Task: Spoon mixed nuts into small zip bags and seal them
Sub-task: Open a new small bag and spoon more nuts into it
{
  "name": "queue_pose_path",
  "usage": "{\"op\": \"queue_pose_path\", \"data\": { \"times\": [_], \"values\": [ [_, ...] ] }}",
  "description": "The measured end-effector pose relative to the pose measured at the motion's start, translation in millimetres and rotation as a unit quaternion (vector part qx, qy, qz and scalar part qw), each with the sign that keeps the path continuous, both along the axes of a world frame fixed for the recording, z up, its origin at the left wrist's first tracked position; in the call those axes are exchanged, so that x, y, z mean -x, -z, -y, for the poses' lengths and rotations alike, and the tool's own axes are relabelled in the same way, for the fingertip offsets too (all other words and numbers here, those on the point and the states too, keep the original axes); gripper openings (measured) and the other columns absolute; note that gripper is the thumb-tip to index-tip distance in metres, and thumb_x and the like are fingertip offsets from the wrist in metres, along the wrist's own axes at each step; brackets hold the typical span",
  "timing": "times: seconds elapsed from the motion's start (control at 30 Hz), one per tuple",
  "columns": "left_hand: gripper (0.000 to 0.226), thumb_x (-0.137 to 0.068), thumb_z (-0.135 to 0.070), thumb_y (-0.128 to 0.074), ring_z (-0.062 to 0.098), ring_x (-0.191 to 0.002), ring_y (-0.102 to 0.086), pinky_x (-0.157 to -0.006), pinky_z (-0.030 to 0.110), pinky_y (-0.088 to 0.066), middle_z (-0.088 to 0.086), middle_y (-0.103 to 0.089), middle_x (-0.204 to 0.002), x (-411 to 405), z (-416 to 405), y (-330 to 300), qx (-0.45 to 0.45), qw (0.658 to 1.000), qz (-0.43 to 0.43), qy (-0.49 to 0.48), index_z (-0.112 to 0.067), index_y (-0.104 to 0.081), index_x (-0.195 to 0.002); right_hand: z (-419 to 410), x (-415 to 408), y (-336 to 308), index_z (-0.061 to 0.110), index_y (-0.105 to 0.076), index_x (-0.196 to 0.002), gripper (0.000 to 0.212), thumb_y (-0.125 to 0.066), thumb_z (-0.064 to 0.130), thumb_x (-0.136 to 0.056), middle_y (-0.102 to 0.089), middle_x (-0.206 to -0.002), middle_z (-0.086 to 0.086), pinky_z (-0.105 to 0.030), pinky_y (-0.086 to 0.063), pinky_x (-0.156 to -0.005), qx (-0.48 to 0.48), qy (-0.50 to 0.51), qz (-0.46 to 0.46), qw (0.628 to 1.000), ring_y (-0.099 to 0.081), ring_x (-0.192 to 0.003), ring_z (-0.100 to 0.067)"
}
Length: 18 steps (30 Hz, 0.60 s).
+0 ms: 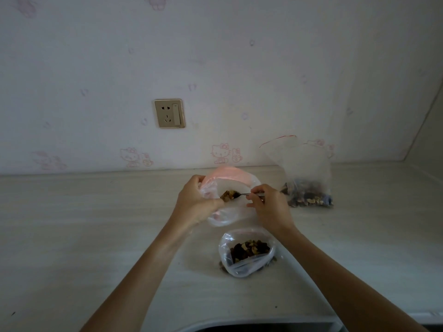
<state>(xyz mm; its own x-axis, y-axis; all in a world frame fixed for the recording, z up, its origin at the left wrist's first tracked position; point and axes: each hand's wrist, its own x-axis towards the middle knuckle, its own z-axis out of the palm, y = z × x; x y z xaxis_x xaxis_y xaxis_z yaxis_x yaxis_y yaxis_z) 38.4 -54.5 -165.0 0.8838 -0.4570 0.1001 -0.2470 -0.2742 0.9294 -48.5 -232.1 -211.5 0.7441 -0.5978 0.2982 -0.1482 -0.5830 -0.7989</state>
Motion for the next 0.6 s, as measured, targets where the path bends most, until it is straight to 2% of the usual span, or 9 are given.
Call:
{"op": "queue_pose_path", "data": {
  "times": [0.13,0.27,0.4,0.47,0.6],
  "values": [
    [0.043,-0.076,-0.012,-0.078,0.002,-0.080,-0.069,-0.055,0.010,-0.047,-0.011,-0.070,-0.100,0,-5,3,-0.023,0.997,0.067,-0.023,-0.030,-0.062,-0.113,3,-2,-3,0.010,-0.066,-0.116,0.016,-0.059,0.017,-0.103,-0.077,-0.109,-0.004,-0.040,-0.063,-0.084,-0.026,-0.013,-0.008,1.000,-0.075,-0.082,-0.009],
    [0.029,-0.077,-0.026,-0.081,-0.007,-0.073,-0.066,-0.051,0.008,-0.046,-0.013,-0.072,-0.088,-2,-7,4,-0.038,0.995,0.087,-0.039,-0.031,-0.066,-0.100,2,-6,-6,0.013,-0.067,-0.115,0.016,-0.058,0.019,-0.103,-0.077,-0.108,0.000,-0.041,-0.061,-0.085,-0.018,-0.025,-0.038,0.999,-0.074,-0.085,-0.011],
    [0.010,-0.081,-0.027,-0.077,-0.003,-0.058,-0.061,-0.045,0.012,-0.040,-0.009,-0.069,-0.074,-7,-9,11,-0.051,0.991,0.108,-0.062,-0.027,-0.068,-0.084,-1,-7,1,0.013,-0.069,-0.113,0.014,-0.061,0.017,-0.102,-0.077,-0.103,0.002,-0.028,-0.058,-0.084,-0.044,-0.026,-0.023,0.998,-0.072,-0.095,-0.012],
    [0.008,-0.084,-0.024,-0.075,0.001,-0.059,-0.060,-0.048,0.013,-0.040,-0.008,-0.069,-0.075,-8,-9,15,-0.046,0.989,0.123,-0.070,-0.027,-0.067,-0.084,-1,-6,4,0.013,-0.070,-0.110,0.013,-0.062,0.015,-0.101,-0.078,-0.101,0.003,-0.021,-0.056,-0.080,-0.084,-0.024,-0.010,0.996,-0.072,-0.097,-0.011],
    [0.009,-0.092,-0.020,-0.072,0.006,-0.071,-0.062,-0.058,0.012,-0.043,-0.009,-0.068,-0.079,-8,-10,21,-0.007,0.983,0.174,-0.062,-0.025,-0.066,-0.088,-2,-9,7,0.016,-0.072,-0.108,0.013,-0.065,0.020,-0.098,-0.079,-0.095,0.008,-0.040,-0.053,-0.101,-0.139,-0.017,-0.009,0.990,-0.070,-0.105,-0.013]
  ]
}}
